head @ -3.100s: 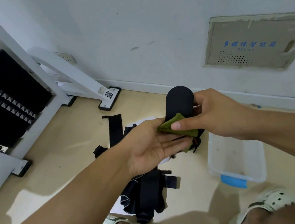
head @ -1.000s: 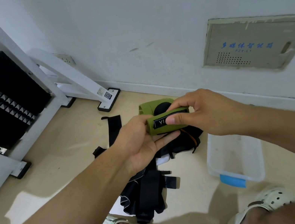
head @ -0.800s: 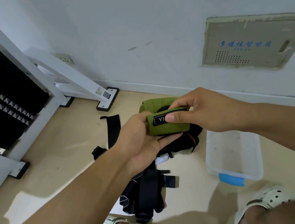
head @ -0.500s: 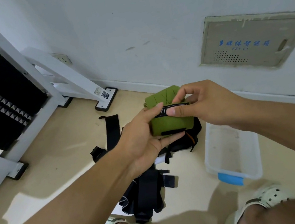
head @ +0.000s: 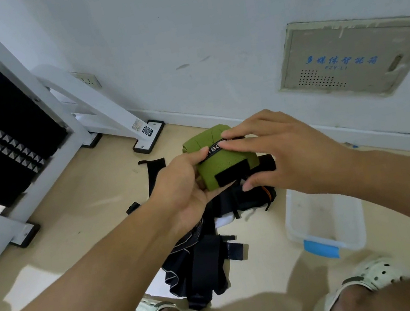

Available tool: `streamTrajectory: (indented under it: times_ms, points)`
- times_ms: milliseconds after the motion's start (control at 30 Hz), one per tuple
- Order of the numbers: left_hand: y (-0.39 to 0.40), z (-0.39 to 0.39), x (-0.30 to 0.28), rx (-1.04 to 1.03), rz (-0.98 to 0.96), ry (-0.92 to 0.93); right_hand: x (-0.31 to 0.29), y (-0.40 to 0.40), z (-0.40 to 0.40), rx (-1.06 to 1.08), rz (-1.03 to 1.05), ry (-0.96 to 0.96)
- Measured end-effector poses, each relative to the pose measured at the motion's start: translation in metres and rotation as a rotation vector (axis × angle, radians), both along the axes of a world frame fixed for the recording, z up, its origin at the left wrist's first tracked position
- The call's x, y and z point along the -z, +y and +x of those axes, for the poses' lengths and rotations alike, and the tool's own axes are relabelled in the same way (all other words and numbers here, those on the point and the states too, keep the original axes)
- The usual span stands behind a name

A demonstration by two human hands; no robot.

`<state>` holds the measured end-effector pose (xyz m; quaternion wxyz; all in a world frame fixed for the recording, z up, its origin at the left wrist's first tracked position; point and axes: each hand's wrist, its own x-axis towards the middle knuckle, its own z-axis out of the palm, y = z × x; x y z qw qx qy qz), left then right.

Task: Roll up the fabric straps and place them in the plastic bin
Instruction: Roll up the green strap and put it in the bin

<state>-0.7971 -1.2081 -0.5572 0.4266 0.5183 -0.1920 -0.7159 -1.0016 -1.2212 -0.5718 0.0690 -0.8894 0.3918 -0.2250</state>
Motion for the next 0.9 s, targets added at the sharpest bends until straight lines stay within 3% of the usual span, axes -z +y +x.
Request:
streamTrajectory:
  times_ms: [100, 367, 633, 900]
  points:
    - [-0.002, 0.004, -0.001, 0.010, 0.022, 0.019, 0.001, -0.002, -0.001, -0.021, -0.039, -0.053]
    - [-0.002, 0.010, -0.002, 0.038, 0.009, 0.087, 0.003, 0.000, -0.003, -0.054, 0.145, -0.284]
    - [0.001, 0.007, -0.008, 0.040, -0.113, 0.153, -0.003, 0.009, 0.009, 0.055, 0.481, -0.496]
    - [0.006, 0.000, -0.009, 0.072, -0.187, 0.035, -0.006, 0.012, 0.015, 0.098, 0.830, -0.704]
